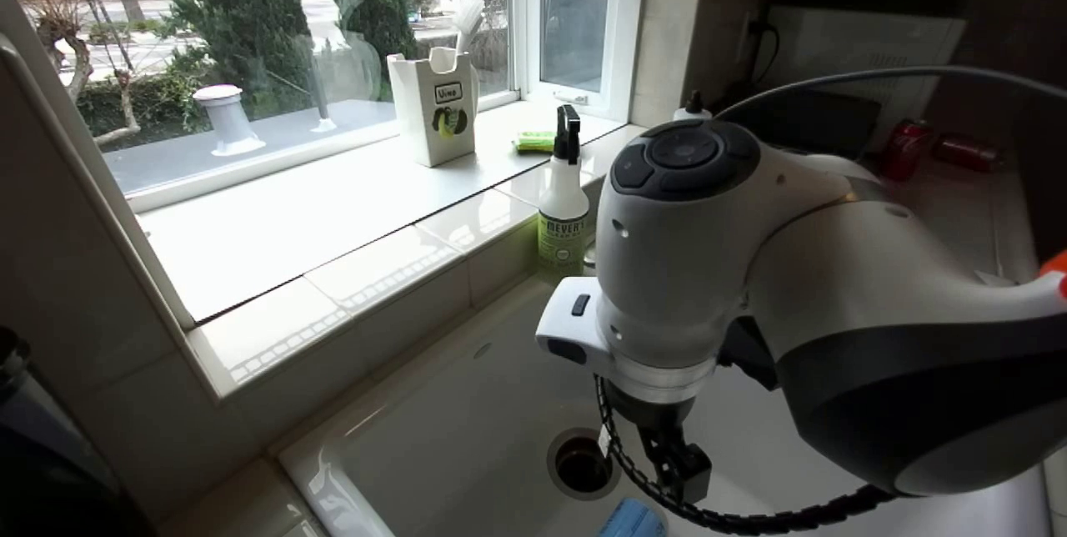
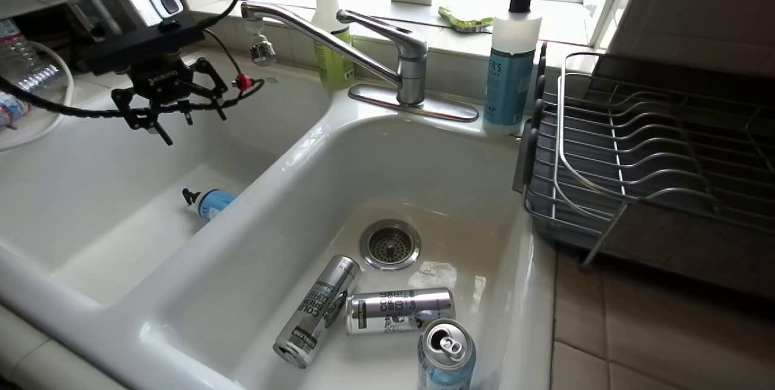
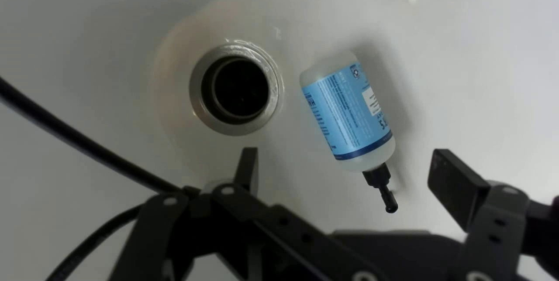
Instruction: Pick up the bottle from the left sink and put it on the window sill
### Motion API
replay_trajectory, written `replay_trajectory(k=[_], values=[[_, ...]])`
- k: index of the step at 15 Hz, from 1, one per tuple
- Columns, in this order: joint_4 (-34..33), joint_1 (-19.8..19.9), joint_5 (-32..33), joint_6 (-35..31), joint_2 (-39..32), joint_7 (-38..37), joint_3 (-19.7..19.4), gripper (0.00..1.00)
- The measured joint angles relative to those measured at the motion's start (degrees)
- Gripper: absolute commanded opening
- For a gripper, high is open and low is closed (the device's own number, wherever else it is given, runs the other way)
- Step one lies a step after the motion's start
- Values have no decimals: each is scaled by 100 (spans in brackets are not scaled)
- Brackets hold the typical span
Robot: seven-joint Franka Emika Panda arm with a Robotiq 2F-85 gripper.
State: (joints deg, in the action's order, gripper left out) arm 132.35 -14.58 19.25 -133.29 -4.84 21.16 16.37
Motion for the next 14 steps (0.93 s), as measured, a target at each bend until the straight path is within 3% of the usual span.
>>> replay_trajectory(k=[3, 8, 14], values=[[280, 58, -175, -628, -226, 742, -7, 100], [346, 82, -751, -919, -679, 1739, 77, 100], [341, 83, -738, -1174, -1173, 2026, 114, 100]])
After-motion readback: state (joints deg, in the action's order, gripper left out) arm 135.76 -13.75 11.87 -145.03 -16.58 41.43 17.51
